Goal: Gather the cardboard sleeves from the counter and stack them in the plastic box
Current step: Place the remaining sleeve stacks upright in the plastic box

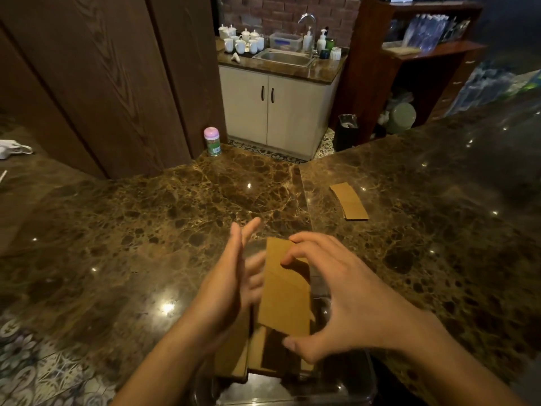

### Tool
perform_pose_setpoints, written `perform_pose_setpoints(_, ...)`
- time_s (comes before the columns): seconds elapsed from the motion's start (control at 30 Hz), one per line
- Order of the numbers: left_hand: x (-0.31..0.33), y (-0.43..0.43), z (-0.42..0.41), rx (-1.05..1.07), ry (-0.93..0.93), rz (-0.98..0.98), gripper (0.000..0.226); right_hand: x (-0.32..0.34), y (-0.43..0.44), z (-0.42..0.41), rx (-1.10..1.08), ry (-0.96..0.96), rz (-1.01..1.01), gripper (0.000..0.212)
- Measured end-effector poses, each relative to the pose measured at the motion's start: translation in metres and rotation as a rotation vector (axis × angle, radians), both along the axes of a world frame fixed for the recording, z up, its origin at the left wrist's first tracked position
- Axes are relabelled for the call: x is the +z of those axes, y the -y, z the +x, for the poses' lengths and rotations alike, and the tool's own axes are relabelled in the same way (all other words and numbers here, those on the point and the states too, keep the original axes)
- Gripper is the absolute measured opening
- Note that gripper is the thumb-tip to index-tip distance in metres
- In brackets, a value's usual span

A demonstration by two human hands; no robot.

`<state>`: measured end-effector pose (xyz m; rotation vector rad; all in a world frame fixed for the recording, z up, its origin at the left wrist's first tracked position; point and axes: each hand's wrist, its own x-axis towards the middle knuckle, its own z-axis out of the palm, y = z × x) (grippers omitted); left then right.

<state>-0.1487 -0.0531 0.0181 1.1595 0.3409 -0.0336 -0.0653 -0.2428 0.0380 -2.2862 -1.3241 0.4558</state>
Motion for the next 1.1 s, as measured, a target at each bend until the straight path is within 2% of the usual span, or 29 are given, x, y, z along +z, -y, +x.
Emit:
perform_pose_setpoints(0.1, -0.013, -0.031, -0.032, -0.016, 0.214, 1.036, 0.042, -0.008, 0.017, -0.002, 0.015, -0.219, -0.096, 0.083)
perform_pose_setpoints(0.13, -0.02, -0.041, -0.042, -0.107, 0.24, 1.263, 0.044, -0.011, 0.019, -0.003, 0.019, -0.286, -0.135, 0.08)
perform_pose_setpoints(0.2, -0.035, -0.052, -0.059, -0.333, 0.252, 1.487, 0.049, -0.02, 0.015, -0.007, 0.038, -0.301, -0.226, 0.076)
perform_pose_setpoints(0.33, -0.062, -0.052, -0.068, -0.648, 0.231, 1.756, 0.05, -0.046, -0.007, -0.014, 0.094, -0.045, -0.303, 0.085)
perform_pose_setpoints(0.43, -0.08, -0.047, -0.069, -0.706, 0.195, 1.782, 0.041, -0.063, -0.02, -0.022, 0.137, 0.106, -0.319, 0.089)
perform_pose_setpoints(0.57, -0.09, -0.039, -0.07, -0.62, 0.15, 1.752, 0.054, -0.085, -0.027, -0.031, 0.143, 0.176, -0.307, 0.092)
perform_pose_setpoints(0.93, -0.084, -0.031, -0.074, -0.565, 0.088, 1.792, 0.057, -0.099, -0.015, -0.03, 0.077, 0.027, -0.202, 0.079)
perform_pose_setpoints(1.1, -0.088, -0.031, -0.074, -0.526, 0.095, 1.842, 0.058, -0.101, -0.016, -0.029, 0.063, 0.028, -0.236, 0.087)
